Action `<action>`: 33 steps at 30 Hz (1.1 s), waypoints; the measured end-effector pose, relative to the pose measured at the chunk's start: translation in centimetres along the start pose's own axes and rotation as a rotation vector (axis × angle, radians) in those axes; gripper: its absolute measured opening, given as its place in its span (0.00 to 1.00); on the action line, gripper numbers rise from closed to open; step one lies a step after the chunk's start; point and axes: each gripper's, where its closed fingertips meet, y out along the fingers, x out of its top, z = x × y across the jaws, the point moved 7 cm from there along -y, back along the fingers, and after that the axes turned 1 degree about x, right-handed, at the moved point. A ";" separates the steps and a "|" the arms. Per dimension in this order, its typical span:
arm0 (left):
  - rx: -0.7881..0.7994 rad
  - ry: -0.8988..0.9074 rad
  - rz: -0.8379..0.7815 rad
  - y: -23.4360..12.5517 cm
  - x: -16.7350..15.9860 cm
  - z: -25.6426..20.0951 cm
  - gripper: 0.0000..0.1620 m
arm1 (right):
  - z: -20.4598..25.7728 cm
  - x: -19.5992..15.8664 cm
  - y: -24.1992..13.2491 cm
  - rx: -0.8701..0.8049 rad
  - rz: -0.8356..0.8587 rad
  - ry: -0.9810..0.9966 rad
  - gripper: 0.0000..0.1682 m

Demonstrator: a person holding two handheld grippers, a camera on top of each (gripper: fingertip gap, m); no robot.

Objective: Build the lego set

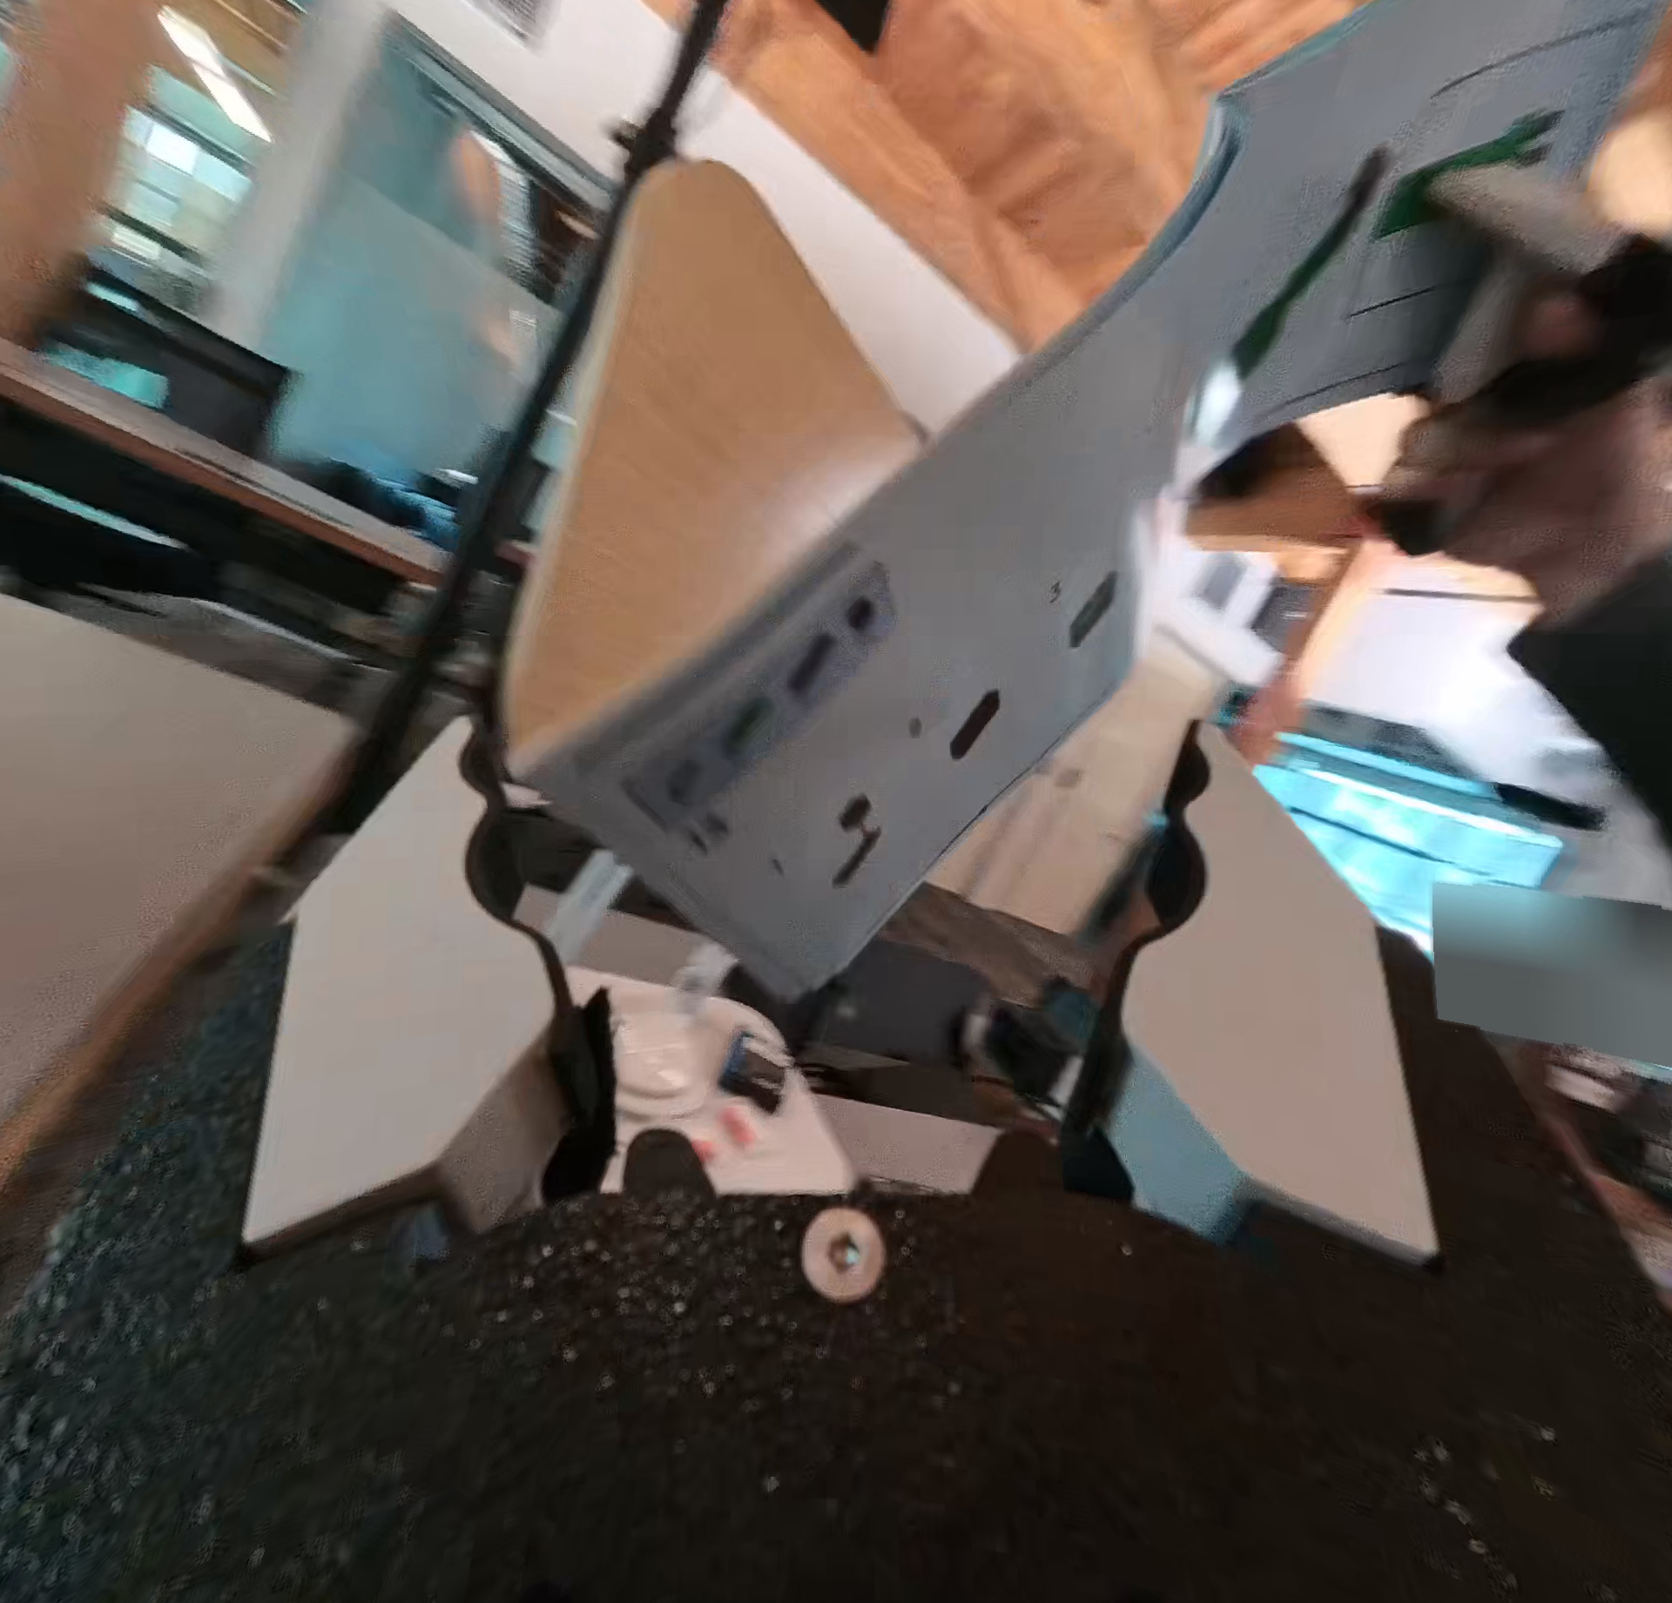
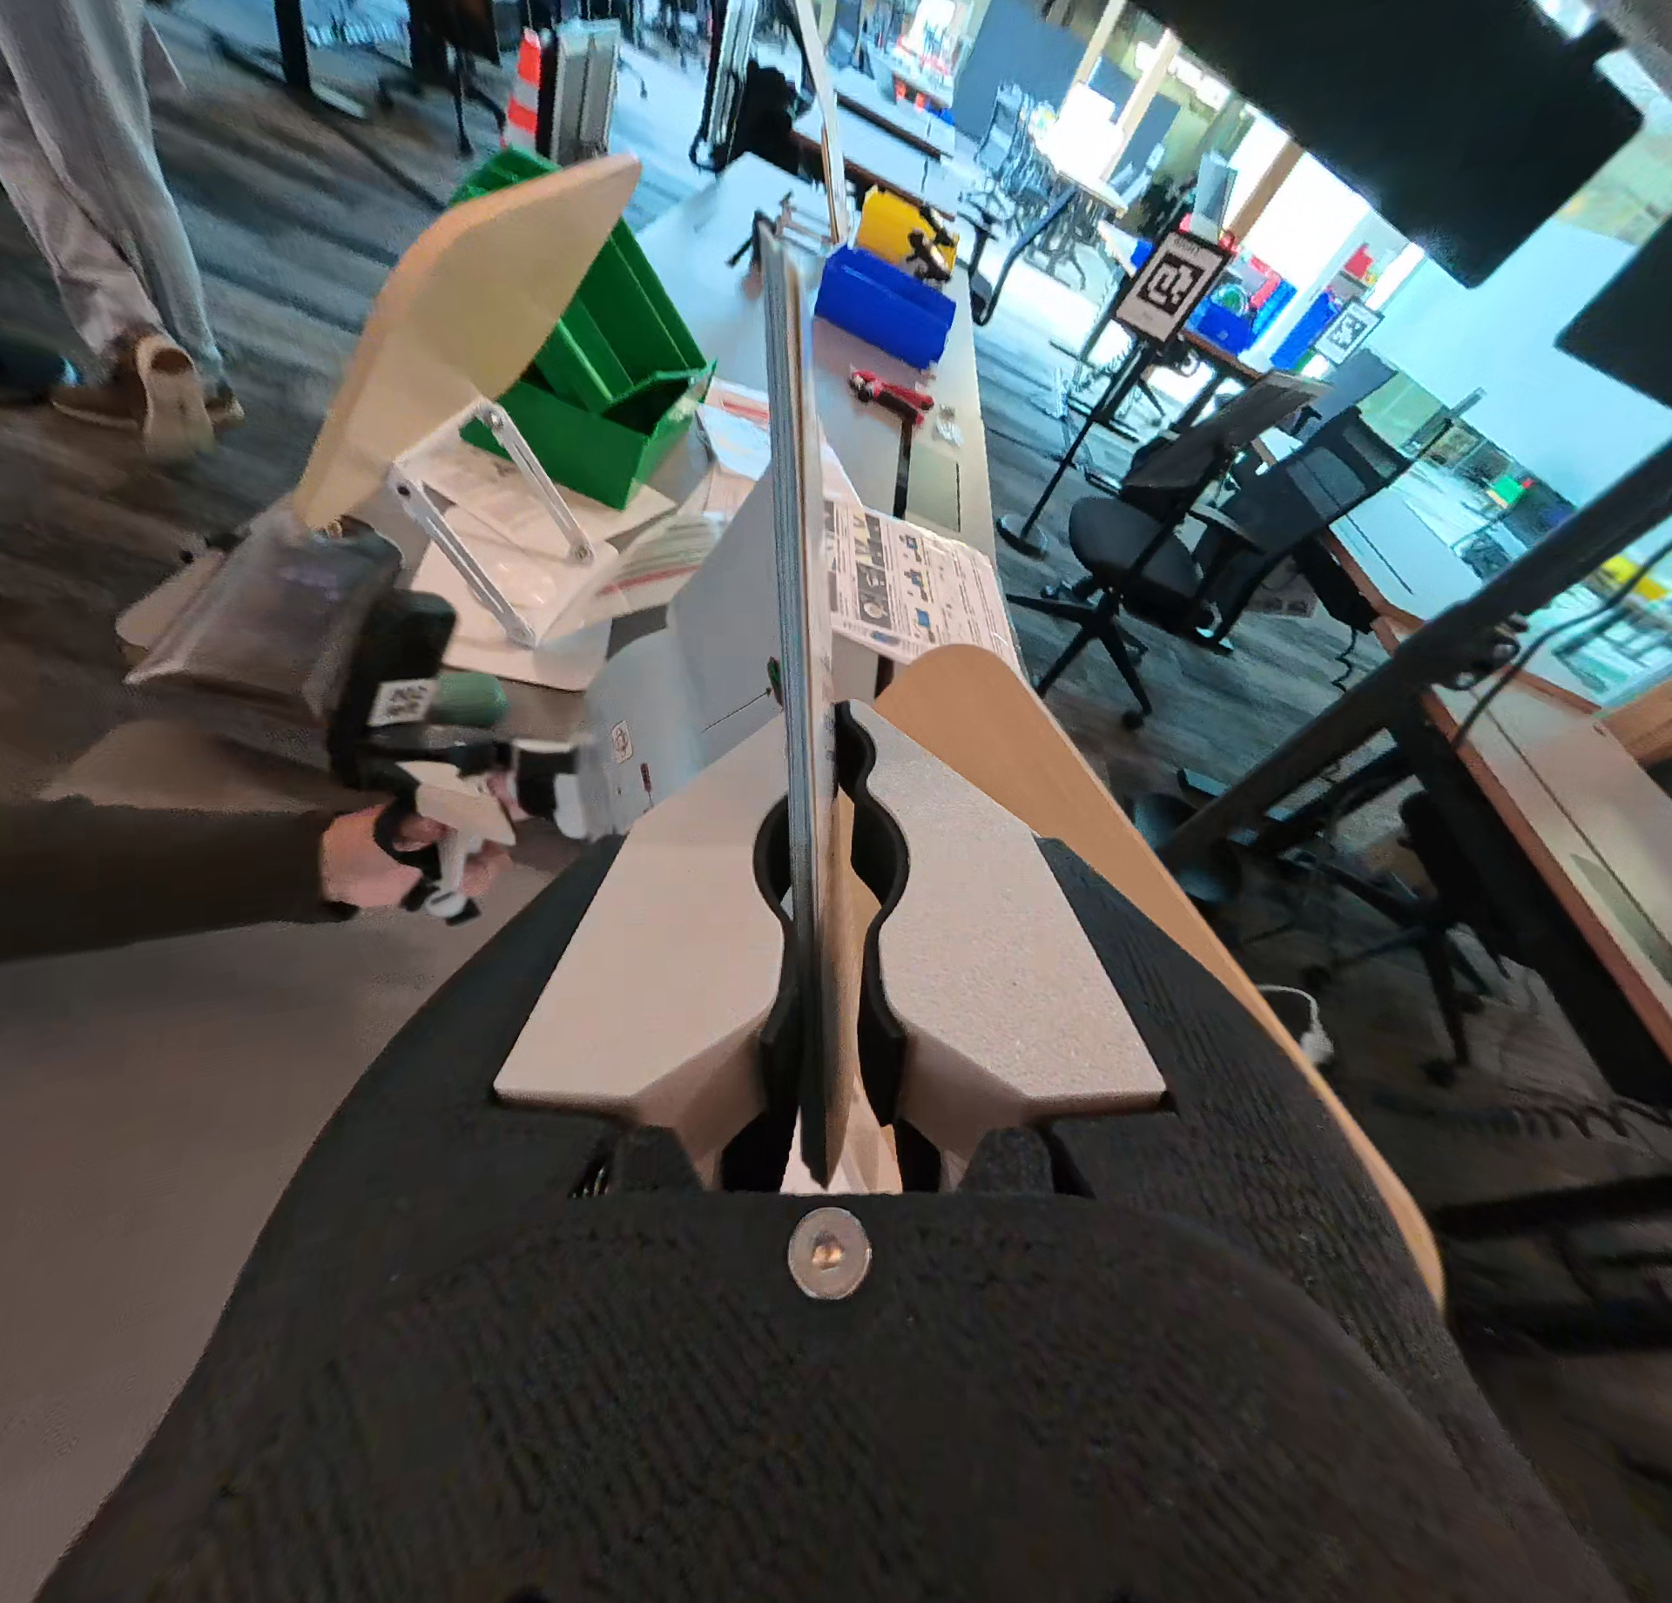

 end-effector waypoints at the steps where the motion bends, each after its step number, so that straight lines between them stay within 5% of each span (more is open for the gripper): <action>1: -0.060 -0.047 0.025 0.5 -0.2 -0.1 0.85 | -0.3 -0.4 -0.3 -0.002 -0.023 0.019 0.00; 2: -0.136 -0.079 0.049 1.0 -0.6 -0.4 0.78 | -0.5 -0.9 -0.6 -0.008 -0.040 0.038 0.00; 5: -0.400 -0.120 0.015 1.1 -0.5 -2.1 0.09 | -1.6 -2.6 -1.4 -0.053 -0.066 0.076 0.00; 6: -0.391 -0.098 -0.008 1.1 -0.1 -2.0 0.00 | -1.9 -3.3 -1.7 -0.072 -0.077 0.086 0.00; 11: -0.220 0.193 0.047 3.1 4.6 -0.3 0.00 | -4.0 -10.7 -2.8 -0.201 -0.083 0.102 0.00; 16: -0.053 0.479 0.351 9.1 6.9 0.9 0.00 | -6.2 -18.9 -2.1 -0.365 -0.119 0.245 0.00; 21: 0.063 0.525 0.527 11.8 5.9 2.5 0.00 | -6.9 -23.9 -1.1 -0.424 -0.159 0.379 0.00; 28: 0.196 0.639 0.566 11.4 2.6 4.0 0.00 | -6.4 -27.7 0.3 -0.518 -0.105 0.394 0.02; 33: 0.227 0.638 0.596 11.1 1.7 3.9 0.00 | -6.6 -29.1 -0.4 -0.674 -0.080 0.418 0.19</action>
